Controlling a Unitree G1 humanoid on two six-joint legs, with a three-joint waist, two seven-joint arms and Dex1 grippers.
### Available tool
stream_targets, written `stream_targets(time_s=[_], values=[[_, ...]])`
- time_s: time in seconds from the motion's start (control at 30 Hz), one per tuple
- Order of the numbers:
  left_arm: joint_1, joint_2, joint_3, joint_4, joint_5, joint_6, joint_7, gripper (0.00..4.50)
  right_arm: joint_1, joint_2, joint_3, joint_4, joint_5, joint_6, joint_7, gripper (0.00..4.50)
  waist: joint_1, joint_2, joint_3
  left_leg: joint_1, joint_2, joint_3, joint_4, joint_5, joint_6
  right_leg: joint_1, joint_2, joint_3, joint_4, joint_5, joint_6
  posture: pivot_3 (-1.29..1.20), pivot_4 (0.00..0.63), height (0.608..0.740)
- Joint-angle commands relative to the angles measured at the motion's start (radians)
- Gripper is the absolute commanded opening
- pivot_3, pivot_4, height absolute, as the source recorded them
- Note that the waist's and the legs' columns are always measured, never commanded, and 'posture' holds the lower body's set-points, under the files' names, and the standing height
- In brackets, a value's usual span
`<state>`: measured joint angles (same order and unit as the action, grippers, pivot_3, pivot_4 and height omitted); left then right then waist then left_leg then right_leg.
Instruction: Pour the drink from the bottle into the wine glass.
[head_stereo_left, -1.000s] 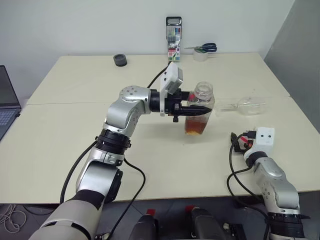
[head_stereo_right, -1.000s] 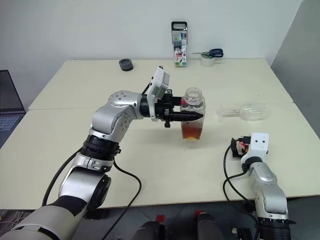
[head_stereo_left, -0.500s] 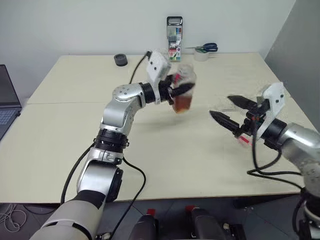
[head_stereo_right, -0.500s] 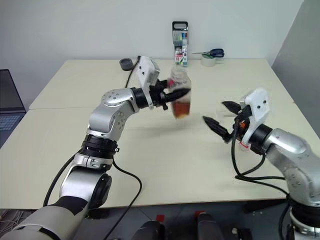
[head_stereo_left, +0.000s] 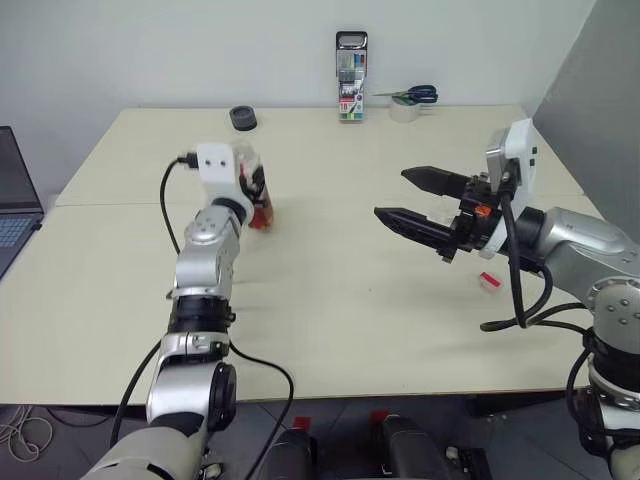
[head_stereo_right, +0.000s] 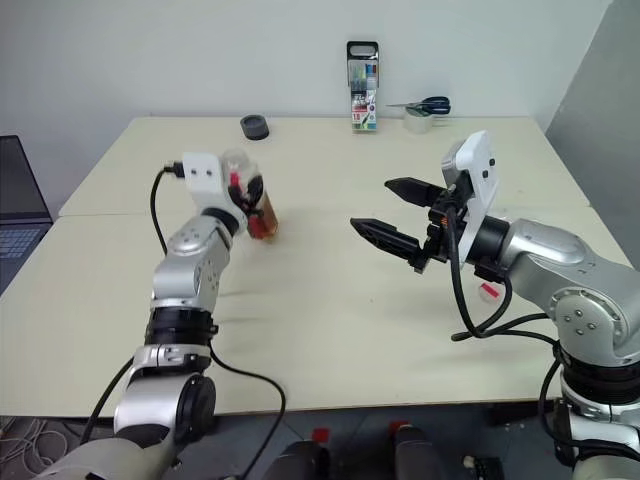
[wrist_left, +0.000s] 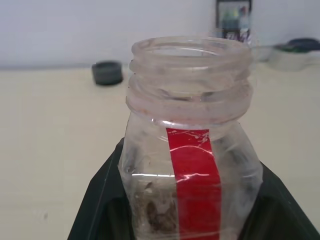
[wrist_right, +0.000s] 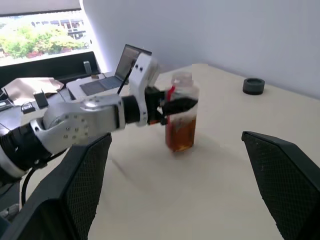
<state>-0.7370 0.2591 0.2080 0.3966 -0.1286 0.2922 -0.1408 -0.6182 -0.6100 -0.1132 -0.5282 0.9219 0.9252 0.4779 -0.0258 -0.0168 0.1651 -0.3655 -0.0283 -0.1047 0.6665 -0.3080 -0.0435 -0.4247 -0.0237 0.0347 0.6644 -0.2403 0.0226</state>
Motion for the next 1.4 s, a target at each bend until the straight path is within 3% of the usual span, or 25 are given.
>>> stream_targets(time_s=[0.03, 0.3, 0.9, 1.17, 1.2, 1.4], values=[[-0.001, 0.004, 0.027, -0.039, -0.037, -0.050, -0.015, 1.83, -0.027, 0.020, 0.010, -0.014, -0.027, -0.050, 0.000, 4.47, 0.003, -0.001, 0.000, 0.000, 0.000, 0.000, 0.000, 0.000, 0.000, 0.000, 0.000, 0.000, 0.000, 0.000, 0.000, 0.00, 0.150, 0.740], [-0.021, 0.020, 0.033, 0.037, -0.073, -0.141, -0.103, 1.83, -0.035, 0.039, 0.014, -0.020, -0.037, -0.064, 0.000, 4.47, 0.003, -0.001, -0.001, 0.000, 0.000, 0.000, 0.000, 0.000, 0.000, 0.000, 0.000, 0.000, 0.000, 0.000, 0.000, 0.00, 0.150, 0.740], [-0.045, 0.041, -0.005, 0.187, -0.016, -0.292, -0.104, 1.83, -0.029, 0.047, 0.018, -0.031, -0.059, -0.078, -0.016, 4.47, 0.000, -0.001, -0.001, 0.000, 0.000, 0.000, 0.000, 0.000, 0.000, 0.000, 0.000, 0.000, 0.000, 0.000, 0.000, 0.00, 0.150, 0.740], [-0.012, 0.036, 0.004, 0.166, -0.021, -0.277, -0.081, 4.30, -0.019, 0.047, 0.022, -0.028, -0.075, -0.088, -0.012, 4.50, 0.000, -0.001, -0.001, 0.000, 0.000, 0.000, 0.000, 0.000, 0.000, 0.000, 0.000, 0.000, 0.000, 0.000, 0.000, 0.00, 0.150, 0.740], [-0.005, 0.037, 0.003, 0.157, -0.020, -0.272, -0.076, 4.47, -0.017, 0.047, 0.022, -0.029, -0.077, -0.089, -0.011, 4.50, 0.000, -0.001, -0.001, 0.000, 0.000, 0.000, 0.000, 0.000, 0.000, 0.000, 0.000, 0.000, 0.000, 0.000, 0.000, 0.00, 0.150, 0.740], [0.109, 0.019, -0.005, 0.017, -0.031, -0.198, -0.059, 4.47, 0.044, 0.042, 0.023, -0.036, -0.103, -0.109, -0.007, 4.50, 0.000, -0.002, -0.001, 0.001, 0.000, 0.000, -0.001, 0.000, 0.000, 0.000, 0.000, 0.000, 0.000, 0.000, 0.000, 0.00, 0.150, 0.740]])
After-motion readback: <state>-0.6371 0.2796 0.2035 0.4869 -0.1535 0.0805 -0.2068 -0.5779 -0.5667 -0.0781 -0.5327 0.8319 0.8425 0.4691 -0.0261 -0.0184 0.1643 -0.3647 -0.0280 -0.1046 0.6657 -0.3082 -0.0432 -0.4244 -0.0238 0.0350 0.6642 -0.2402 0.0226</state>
